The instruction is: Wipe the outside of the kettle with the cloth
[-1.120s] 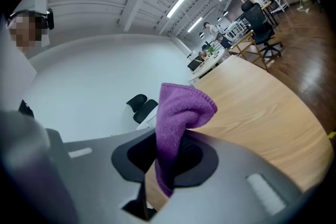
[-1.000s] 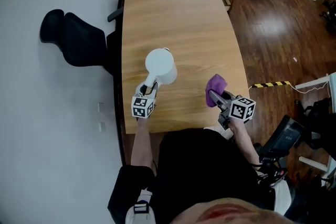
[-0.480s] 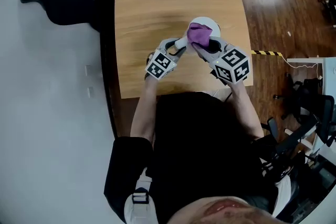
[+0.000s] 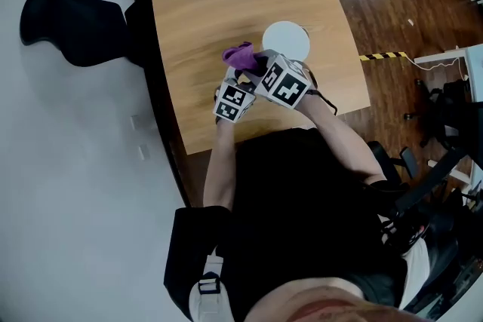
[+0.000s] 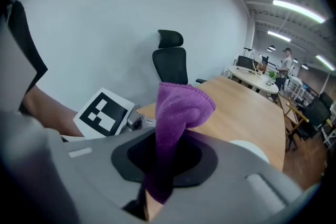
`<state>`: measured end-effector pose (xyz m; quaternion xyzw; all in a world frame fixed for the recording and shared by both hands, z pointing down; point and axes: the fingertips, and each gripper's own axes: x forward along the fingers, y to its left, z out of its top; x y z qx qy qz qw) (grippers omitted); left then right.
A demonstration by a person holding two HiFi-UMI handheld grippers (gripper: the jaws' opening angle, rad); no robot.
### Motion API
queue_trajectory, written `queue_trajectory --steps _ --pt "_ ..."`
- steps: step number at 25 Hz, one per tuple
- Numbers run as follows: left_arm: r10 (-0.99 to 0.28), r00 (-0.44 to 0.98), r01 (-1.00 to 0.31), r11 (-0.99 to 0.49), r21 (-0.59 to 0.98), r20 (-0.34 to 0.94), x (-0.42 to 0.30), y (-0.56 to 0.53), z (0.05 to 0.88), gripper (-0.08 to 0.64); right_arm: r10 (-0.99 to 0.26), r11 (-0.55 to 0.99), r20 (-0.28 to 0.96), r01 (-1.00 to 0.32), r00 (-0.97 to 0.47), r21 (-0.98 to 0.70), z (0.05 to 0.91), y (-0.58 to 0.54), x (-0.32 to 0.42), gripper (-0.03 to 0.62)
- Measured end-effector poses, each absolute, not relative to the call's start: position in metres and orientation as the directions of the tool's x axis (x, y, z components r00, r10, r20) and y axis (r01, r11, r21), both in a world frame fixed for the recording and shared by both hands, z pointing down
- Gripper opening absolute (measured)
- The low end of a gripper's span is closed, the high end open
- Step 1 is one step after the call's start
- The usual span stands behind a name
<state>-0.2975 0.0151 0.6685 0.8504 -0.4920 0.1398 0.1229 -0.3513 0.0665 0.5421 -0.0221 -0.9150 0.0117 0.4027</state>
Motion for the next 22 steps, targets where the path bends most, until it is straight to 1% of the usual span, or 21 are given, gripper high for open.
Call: queue_trajectory --steps 12,18,20,22 --pt "-0.828 0.455 -0.889 -0.447 0.103 0.327 -0.306 0.019 0.674 0.067 -0.105 0.963 0.724 -0.252 -0.681 -0.098 0.542 -0.038 -0.273 0.060" --pt "-0.838 0.454 -0.891 -0.434 0.132 0.302 -0.311 0.022 0.681 0.072 -0.166 0.933 0.697 -0.340 -0.697 -0.118 0.549 -0.075 -0.247 0.060" --pt "-0.838 0.455 -0.890 -0.434 0.138 0.302 -0.313 0.022 0.682 0.072 -0.210 0.919 0.704 -0.383 -0.678 -0.095 0.556 -0.090 -0.235 0.058" --pt "-0.838 0.451 -0.892 -0.430 0.137 0.306 -0.316 0.021 0.684 0.072 -0.283 0.899 0.743 -0.439 -0.606 -0.015 0.575 -0.109 -0.214 0.058"
